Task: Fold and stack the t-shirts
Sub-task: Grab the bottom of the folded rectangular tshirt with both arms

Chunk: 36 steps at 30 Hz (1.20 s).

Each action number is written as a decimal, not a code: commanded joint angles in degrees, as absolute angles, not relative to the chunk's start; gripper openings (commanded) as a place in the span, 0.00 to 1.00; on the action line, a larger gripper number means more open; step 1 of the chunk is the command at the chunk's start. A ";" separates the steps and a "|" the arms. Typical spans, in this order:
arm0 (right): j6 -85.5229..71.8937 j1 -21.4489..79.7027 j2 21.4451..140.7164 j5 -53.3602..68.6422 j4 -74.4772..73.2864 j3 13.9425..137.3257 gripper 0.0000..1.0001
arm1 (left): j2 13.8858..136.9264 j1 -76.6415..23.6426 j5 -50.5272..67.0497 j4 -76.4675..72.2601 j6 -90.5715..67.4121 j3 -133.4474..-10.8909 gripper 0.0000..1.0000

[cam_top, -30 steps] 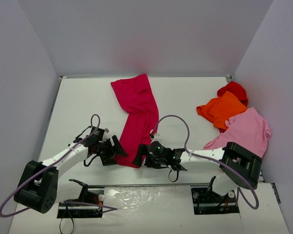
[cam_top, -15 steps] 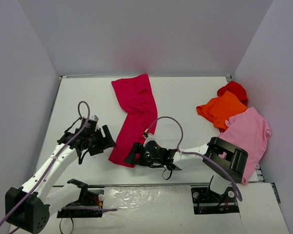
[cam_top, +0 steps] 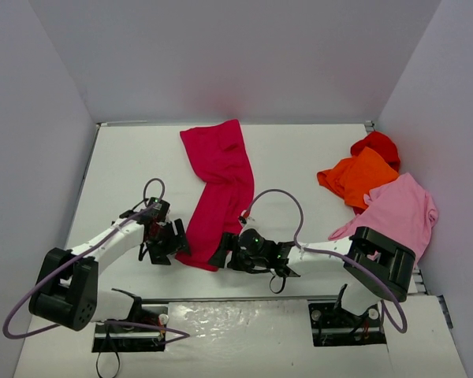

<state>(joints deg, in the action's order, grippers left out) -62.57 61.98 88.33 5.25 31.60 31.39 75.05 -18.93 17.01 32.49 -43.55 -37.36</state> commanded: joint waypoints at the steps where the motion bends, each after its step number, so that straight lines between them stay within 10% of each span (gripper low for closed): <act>1: -61.70 62.31 86.81 2.71 28.72 30.85 0.74 | 74.66 -18.72 22.90 19.22 -46.00 -32.25 0.69; 13: -61.37 62.31 91.31 2.16 31.73 31.64 0.73 | 77.83 -18.72 22.90 13.80 -46.43 -31.13 0.68; 22: -60.07 62.32 97.50 2.15 33.71 34.59 0.46 | 75.50 -18.72 23.20 16.87 -46.35 -32.04 0.67; 30: -57.98 62.34 93.66 2.44 27.71 35.95 0.01 | 68.46 -18.72 24.72 20.50 -48.16 -31.03 0.66; 36: -55.77 62.74 84.64 1.03 18.44 37.00 0.00 | 63.14 -18.72 25.59 23.68 -49.41 -32.43 0.65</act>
<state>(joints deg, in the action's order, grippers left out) -58.47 61.98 92.93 3.80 27.52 35.31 67.06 -18.79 25.85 20.65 -48.65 -30.17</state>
